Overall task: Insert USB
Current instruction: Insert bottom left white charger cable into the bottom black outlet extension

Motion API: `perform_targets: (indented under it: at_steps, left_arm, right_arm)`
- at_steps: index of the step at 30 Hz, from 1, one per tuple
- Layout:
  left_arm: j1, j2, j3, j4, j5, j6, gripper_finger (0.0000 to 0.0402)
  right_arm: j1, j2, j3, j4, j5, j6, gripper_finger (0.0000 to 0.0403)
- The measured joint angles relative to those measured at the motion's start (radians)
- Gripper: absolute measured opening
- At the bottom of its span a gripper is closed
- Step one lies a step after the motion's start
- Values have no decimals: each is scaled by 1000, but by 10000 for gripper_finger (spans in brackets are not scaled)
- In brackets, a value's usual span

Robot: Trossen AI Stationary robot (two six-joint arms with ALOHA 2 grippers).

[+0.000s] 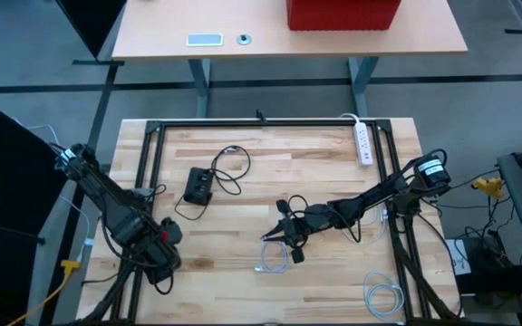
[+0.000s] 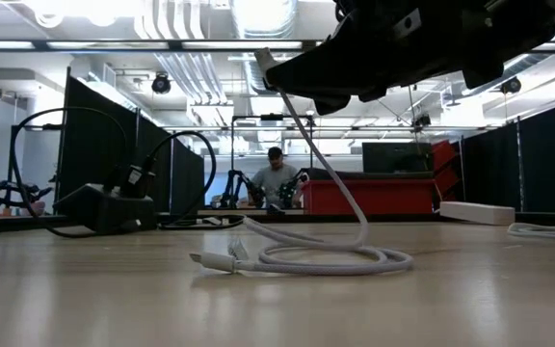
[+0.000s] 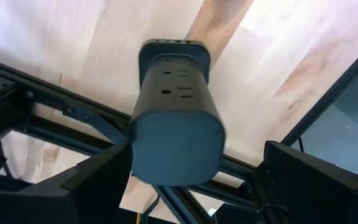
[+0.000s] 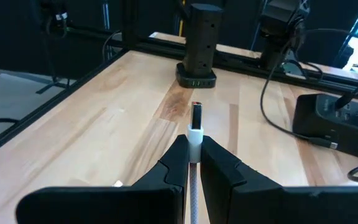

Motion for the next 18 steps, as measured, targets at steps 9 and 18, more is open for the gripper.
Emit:
perform_targets:
  at_steps: [9, 18]
  left_arm:
    - [0, 0, -8, -19, 2, -2, 351]
    - [0, 0, -98, 24, 4, 0, 351]
  right_arm:
    - [0, 0, 0, -5, -1, 1, 14]
    - [0, 0, 0, -4, -1, 12, 14]
